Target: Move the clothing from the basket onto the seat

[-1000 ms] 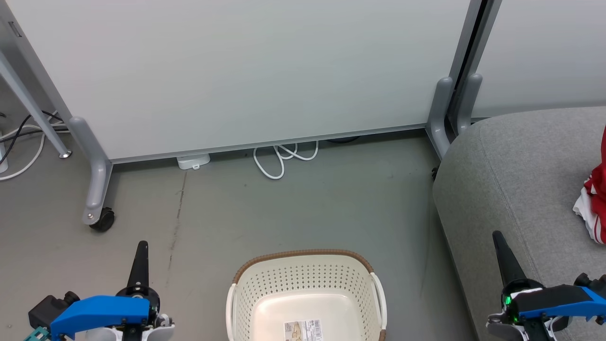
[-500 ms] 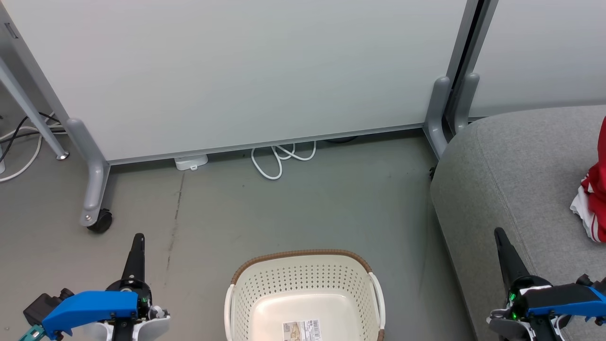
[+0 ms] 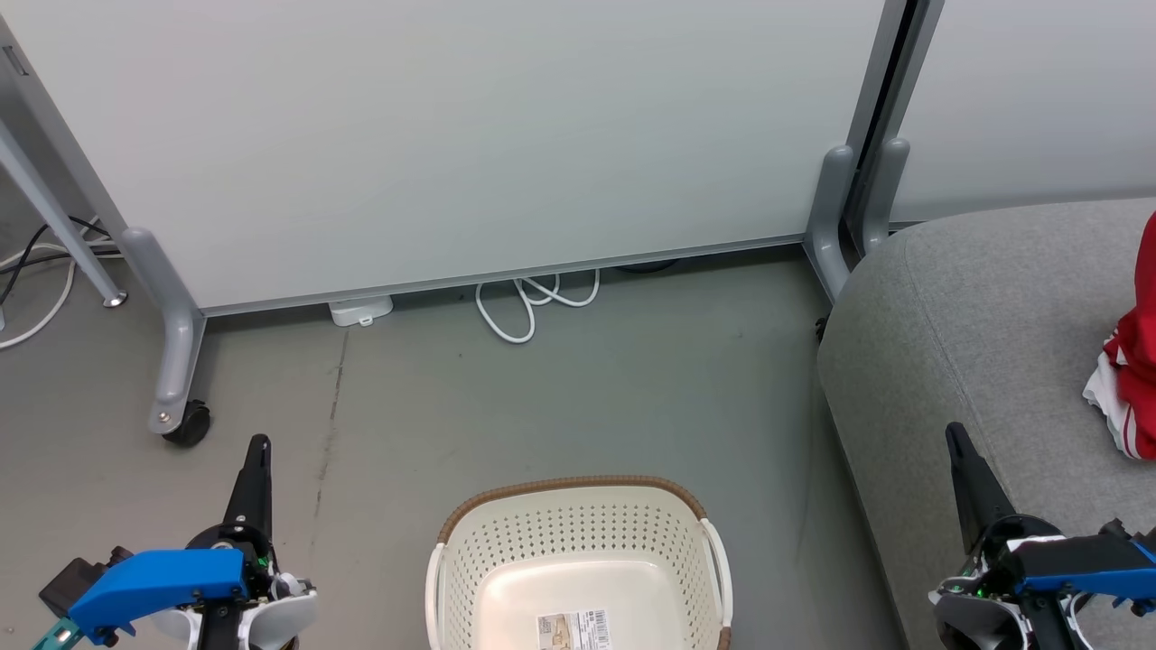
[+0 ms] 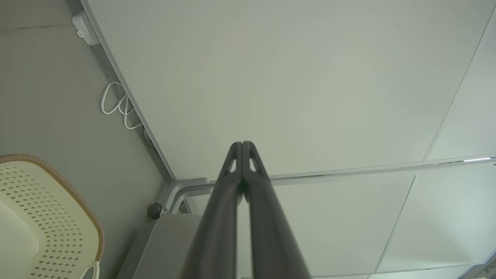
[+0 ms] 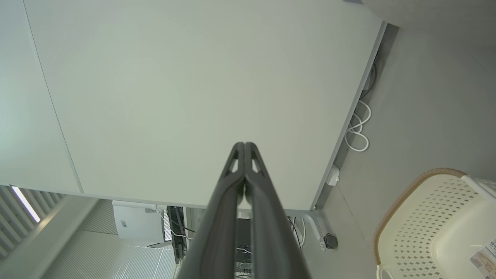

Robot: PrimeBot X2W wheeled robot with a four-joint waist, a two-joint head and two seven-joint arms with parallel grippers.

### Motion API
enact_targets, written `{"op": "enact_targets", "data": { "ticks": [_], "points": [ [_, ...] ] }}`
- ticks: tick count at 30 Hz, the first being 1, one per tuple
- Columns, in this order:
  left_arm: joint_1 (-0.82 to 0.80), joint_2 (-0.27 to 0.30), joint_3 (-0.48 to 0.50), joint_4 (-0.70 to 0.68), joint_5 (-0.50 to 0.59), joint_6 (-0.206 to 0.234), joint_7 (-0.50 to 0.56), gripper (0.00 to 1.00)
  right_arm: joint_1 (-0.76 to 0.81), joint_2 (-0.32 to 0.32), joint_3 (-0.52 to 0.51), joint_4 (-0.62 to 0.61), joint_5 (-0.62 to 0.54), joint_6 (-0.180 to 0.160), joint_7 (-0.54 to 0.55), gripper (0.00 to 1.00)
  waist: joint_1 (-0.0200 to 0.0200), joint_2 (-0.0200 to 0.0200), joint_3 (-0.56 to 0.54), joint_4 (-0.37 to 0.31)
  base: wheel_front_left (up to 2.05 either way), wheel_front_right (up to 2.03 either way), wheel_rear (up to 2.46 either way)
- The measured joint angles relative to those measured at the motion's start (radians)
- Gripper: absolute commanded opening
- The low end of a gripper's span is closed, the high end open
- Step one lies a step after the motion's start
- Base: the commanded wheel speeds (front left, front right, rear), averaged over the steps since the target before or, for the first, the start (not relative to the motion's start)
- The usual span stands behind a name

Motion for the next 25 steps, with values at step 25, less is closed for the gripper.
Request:
{"op": "enact_targets", "data": {
  "ticks": [25],
  "points": [
    [-0.014,-0.005,0.025,-0.016,-0.105,0.000,0.030,0.00,-0.008,0.000,-0.006,-0.005,0.125,0.000,0.020,0.00,0.0000,0.0000,0.000,-0.008,0.00,0.00,0.00]
  ]
}}
